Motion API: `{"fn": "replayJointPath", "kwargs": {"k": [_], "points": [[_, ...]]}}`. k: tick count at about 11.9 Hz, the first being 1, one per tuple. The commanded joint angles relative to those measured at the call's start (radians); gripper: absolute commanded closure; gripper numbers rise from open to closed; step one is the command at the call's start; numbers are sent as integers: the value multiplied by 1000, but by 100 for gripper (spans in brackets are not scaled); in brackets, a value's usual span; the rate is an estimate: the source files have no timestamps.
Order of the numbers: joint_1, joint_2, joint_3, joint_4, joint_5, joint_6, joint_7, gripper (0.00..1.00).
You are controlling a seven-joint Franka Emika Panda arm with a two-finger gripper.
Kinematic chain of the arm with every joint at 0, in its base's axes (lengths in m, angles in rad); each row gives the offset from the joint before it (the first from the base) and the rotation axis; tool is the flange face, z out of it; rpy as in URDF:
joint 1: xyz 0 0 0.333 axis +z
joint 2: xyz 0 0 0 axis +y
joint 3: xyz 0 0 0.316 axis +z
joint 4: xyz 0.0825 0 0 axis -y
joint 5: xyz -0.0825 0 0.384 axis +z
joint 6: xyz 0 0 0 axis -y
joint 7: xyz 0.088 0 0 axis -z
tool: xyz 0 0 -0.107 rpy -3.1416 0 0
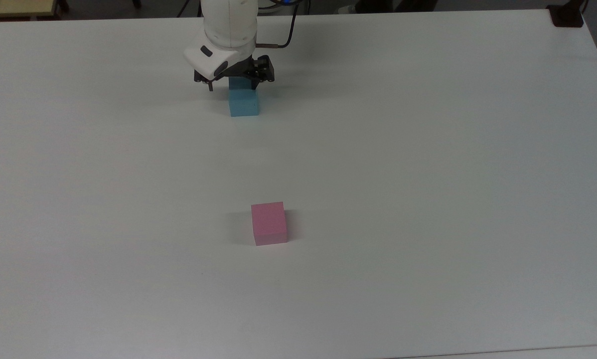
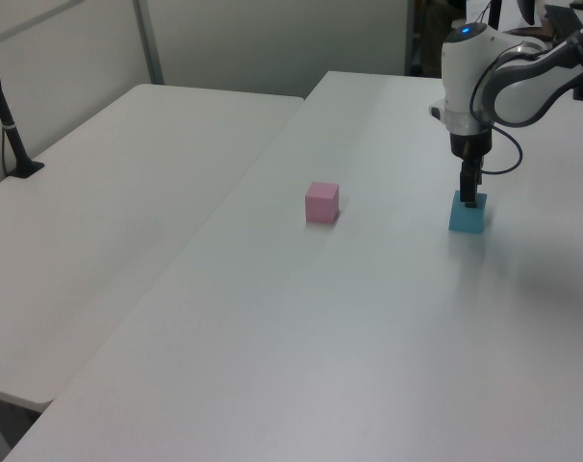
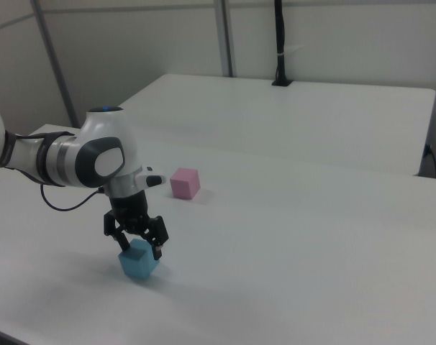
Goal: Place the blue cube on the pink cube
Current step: 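Lower the gripper around the light-blue cube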
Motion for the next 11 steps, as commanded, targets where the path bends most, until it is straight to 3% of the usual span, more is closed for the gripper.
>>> {"fn": "replayJointPath", "kwargs": {"k": [1,7,11], "points": [[8,8,-4,-4,-20,26,-6,0],[6,-52,-24,21,-8,-76,-17,0],[34,-20,-15,18,-1,-53,0,0]]}}
